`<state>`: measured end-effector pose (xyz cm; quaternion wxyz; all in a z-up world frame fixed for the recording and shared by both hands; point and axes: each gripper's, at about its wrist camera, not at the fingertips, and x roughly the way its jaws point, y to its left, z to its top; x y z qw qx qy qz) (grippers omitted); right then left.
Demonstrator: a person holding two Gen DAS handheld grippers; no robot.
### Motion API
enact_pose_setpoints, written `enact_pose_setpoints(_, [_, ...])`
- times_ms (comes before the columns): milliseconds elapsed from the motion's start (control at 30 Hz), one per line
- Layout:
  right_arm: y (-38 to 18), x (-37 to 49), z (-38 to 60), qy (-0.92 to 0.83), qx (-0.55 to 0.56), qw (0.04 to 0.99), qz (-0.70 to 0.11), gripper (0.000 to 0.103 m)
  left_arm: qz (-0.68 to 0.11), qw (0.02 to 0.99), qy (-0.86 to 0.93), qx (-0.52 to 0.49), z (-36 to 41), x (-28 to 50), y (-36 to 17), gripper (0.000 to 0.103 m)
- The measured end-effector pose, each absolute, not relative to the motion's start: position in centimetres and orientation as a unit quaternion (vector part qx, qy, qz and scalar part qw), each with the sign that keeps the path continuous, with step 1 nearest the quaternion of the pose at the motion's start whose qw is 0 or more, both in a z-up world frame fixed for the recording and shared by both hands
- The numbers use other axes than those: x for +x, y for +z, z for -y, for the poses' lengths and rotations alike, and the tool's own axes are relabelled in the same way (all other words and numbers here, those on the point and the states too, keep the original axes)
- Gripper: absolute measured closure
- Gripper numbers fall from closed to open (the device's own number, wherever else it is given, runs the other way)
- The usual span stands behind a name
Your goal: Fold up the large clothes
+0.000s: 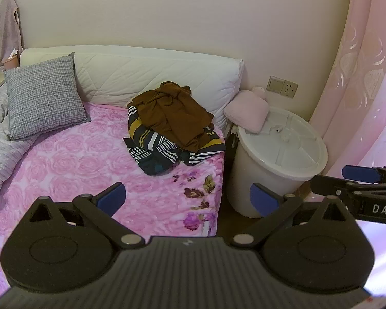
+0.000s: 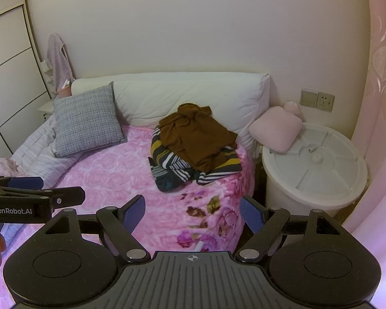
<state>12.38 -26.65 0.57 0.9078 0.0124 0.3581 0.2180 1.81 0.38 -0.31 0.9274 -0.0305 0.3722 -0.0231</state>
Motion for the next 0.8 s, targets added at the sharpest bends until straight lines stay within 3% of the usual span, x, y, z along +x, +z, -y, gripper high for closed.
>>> enact_pose_setpoints(800, [-0.1, 12.2, 25.0, 0.199, 0.019, 0.913, -0.355, 0.025, -0.371, 0.927, -0.040, -0.025, -1.5, 2.9, -0.7, 0.002])
